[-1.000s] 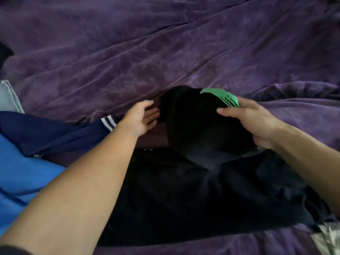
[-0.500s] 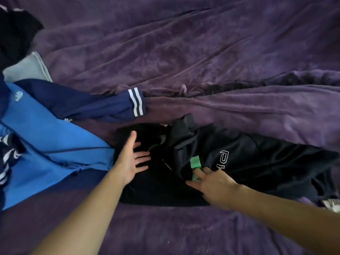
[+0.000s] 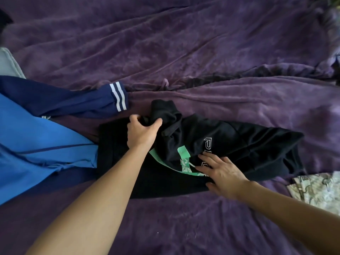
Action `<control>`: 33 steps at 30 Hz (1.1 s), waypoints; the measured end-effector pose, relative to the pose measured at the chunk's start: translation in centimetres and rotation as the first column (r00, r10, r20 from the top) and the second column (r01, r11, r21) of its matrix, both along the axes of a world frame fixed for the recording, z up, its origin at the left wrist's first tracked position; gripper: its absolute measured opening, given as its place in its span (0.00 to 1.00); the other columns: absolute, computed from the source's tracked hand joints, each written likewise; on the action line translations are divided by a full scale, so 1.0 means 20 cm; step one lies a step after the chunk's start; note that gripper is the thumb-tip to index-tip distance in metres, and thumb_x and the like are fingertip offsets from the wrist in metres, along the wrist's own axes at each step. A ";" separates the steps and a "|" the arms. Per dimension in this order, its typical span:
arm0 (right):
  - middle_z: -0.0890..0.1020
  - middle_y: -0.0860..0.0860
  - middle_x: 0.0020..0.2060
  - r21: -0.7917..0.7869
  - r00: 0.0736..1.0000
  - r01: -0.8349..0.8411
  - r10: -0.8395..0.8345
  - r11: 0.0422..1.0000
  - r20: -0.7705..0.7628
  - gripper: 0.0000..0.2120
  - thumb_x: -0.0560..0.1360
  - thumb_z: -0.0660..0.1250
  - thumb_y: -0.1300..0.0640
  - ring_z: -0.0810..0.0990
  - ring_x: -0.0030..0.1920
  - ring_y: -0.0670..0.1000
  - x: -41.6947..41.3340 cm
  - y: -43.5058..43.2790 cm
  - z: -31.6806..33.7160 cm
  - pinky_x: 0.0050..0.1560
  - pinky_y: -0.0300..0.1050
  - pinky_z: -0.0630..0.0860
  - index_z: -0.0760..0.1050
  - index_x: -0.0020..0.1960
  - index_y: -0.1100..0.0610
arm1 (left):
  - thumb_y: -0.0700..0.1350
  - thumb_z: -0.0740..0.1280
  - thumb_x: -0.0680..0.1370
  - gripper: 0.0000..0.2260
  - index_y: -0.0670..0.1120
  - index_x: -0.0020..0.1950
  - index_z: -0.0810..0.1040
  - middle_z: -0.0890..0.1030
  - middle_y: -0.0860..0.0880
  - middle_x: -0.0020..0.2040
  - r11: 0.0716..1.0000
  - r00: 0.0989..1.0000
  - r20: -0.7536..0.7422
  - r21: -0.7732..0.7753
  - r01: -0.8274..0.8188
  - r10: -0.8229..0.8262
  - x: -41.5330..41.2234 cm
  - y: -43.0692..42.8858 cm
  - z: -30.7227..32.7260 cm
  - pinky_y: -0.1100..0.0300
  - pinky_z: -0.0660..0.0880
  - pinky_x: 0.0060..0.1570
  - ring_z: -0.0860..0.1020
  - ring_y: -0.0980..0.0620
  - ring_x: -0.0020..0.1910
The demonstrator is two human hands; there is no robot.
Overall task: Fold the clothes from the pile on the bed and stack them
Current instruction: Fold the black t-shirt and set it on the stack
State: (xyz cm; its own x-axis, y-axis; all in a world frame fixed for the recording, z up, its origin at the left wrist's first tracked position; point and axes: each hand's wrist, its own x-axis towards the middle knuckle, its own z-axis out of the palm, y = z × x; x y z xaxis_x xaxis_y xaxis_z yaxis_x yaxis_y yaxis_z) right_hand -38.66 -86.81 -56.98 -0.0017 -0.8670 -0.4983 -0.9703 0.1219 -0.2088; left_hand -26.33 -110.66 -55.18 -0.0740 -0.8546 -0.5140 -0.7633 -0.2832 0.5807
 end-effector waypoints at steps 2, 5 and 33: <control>0.78 0.51 0.63 0.010 1.000 0.013 -0.013 1.000 -0.010 0.34 0.52 0.77 0.41 0.77 0.64 0.53 0.01 0.00 -0.01 0.42 0.48 0.79 0.80 0.58 0.45 | 0.64 0.72 0.66 0.35 0.54 0.68 0.66 0.71 0.48 0.66 0.981 0.974 0.130 -0.029 0.191 -0.185 -0.07 -0.07 0.01 0.50 0.72 0.58 0.73 0.45 0.62; 0.65 0.49 0.74 0.010 0.998 0.058 -0.058 0.998 0.021 0.31 0.67 0.71 0.44 0.61 0.75 0.52 0.02 -0.02 -0.02 0.59 0.55 0.71 0.71 0.69 0.45 | 0.54 0.73 0.69 0.24 0.45 0.62 0.76 0.78 0.45 0.60 0.980 0.981 0.032 -0.043 0.192 -0.191 -0.17 -0.12 0.02 0.55 0.74 0.55 0.77 0.44 0.58; 0.67 0.56 0.72 -0.427 0.584 0.704 -0.805 0.567 -0.107 0.32 0.70 0.64 0.38 0.63 0.72 0.58 -0.47 0.30 0.04 0.67 0.58 0.62 0.68 0.70 0.52 | 0.44 0.68 0.73 0.25 0.47 0.70 0.70 0.62 0.36 0.74 0.429 0.449 0.561 -0.177 0.886 -0.695 0.30 0.30 -0.12 0.42 0.59 0.70 0.60 0.35 0.73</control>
